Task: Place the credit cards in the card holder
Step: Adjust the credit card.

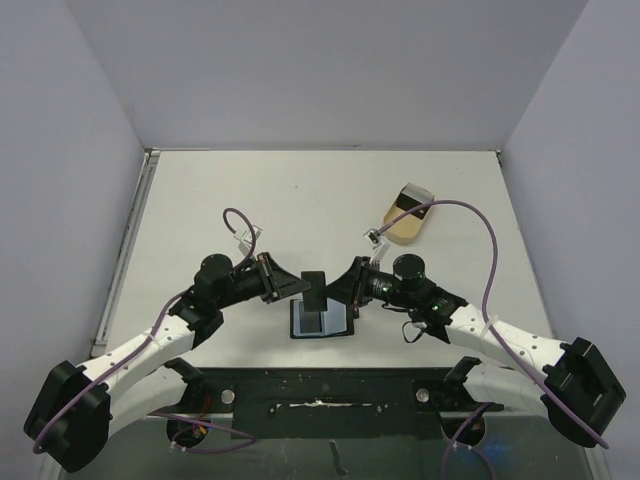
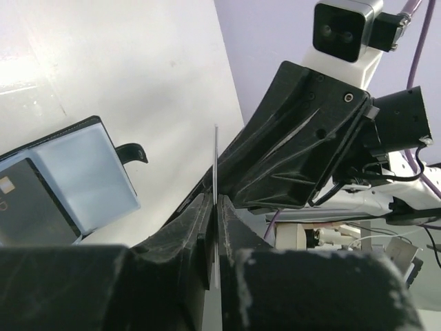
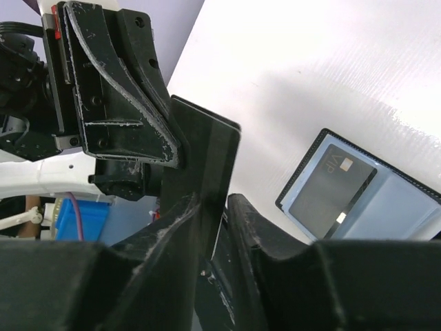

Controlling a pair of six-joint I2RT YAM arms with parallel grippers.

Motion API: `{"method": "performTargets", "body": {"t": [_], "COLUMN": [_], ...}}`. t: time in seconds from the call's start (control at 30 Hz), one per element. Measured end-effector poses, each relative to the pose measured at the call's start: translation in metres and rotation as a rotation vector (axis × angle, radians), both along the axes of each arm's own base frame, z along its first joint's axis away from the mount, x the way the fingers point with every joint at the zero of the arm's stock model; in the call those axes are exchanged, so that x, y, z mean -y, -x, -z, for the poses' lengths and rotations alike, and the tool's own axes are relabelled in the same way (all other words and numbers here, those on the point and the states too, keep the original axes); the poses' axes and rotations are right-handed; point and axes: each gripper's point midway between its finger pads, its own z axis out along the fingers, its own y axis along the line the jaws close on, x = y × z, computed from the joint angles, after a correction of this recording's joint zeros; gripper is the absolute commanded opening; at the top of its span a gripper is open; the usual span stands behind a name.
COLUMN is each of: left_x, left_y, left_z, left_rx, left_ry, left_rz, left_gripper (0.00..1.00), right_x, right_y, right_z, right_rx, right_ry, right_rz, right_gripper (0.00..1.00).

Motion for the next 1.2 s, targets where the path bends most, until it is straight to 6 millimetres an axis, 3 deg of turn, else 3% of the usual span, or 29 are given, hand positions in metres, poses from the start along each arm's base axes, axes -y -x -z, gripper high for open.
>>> {"method": "performTargets", "body": {"t": [0.2,0.43,0.6,0.7,0.87,1.2], "left_x": [0.002,0.001,0.002,0.004,0.004,0.003], "left_y": [0.005,0.012,0.012,0.017,0.019,0.026], "left_z": [-0.006,0.002,-0.004,-0.007,-0.008,-0.019], "left_rx": [0.025,0.016,0.034,0.042,0.043,0.073], "left_ry": [0.027,0.045,0.064,0.080,0.092,0.117], "left_rz": [0.031,0.054,0.064,0.091,0.105,0.125], "left_gripper": [0.06,0.09,0.09,0.09,0.09,0.11], "right_x": [-0.002,-0.006,-0.007,-0.011,-0.020,-0.015], "right_y": [0.000,0.005,0.006,0.009,0.014,0.023], "right_z": [0.003,0.010,0.003,-0.001,-0.001,-0.018], "right_rx": [-0.017,-0.049,-0.030,-0.016,-0.018,0.026], "right_ry": [-0.002,0.004,-0.029,-0.052,-0.071,-0.121], "right_rz": [-0.004,-0.036,-0.059,-0.089,-0.132,-0.155], "right_gripper": [0.26,0.15,0.32,0.35,0.18,0.08]}}
